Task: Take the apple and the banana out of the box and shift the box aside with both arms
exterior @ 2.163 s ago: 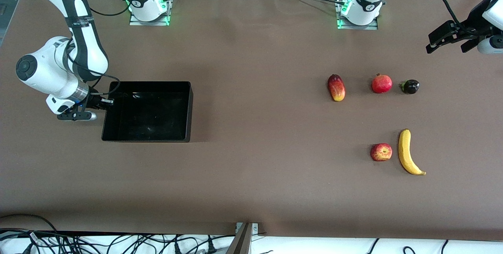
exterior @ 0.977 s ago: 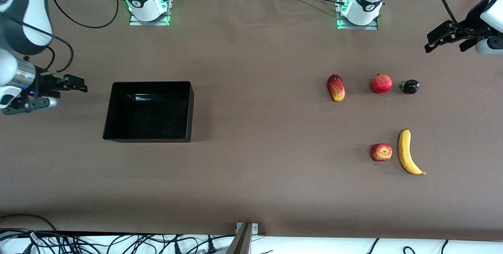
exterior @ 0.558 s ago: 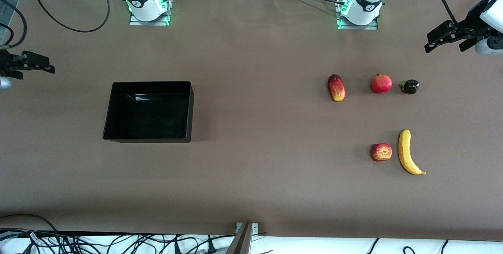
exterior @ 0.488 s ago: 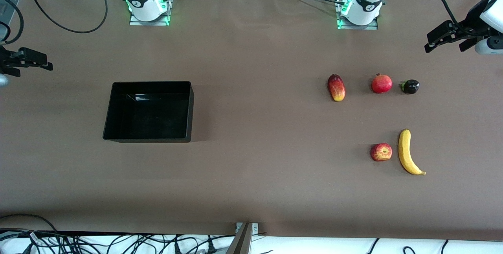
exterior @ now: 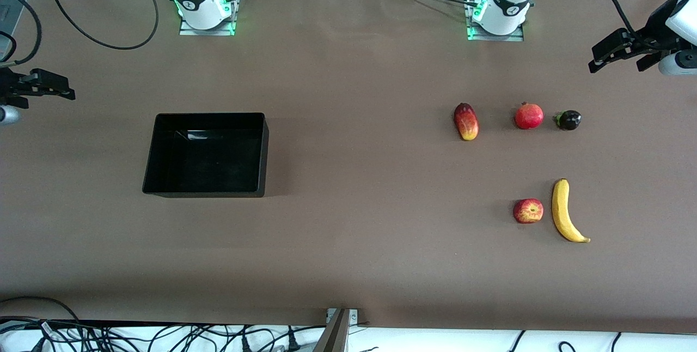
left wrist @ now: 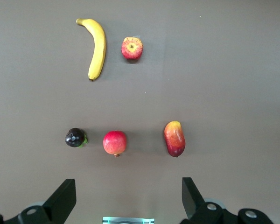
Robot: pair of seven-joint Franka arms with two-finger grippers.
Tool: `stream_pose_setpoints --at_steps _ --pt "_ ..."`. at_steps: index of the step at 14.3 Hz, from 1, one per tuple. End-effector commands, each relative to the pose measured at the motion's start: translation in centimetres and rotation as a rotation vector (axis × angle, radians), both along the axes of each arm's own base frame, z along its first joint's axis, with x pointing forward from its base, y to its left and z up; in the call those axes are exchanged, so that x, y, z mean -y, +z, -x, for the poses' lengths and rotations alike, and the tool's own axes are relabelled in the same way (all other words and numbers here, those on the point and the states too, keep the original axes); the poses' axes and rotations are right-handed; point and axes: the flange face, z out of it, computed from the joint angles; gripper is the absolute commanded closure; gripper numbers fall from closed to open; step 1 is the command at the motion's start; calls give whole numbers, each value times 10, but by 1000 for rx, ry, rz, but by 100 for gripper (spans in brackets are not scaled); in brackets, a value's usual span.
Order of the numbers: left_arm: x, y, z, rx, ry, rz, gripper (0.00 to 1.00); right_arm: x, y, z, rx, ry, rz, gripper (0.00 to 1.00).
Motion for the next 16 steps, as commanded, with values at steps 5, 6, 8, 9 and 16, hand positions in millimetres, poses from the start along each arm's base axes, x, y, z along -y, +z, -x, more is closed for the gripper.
stream_pose_setpoints --at_steps 5,6,8,9,16 --pt "3 3 0 -10 9 7 0 -24 29 49 117 -50 86 0" --pt "3 3 0 -10 9 9 0 -22 33 49 129 -54 83 0" --pt "5 4 0 -9 18 8 0 -17 39 48 143 -64 81 0" --pt "5 4 0 -9 18 8 0 -9 39 47 144 -78 74 0" --pt "5 4 0 -10 22 7 0 -10 33 33 129 -74 68 0"
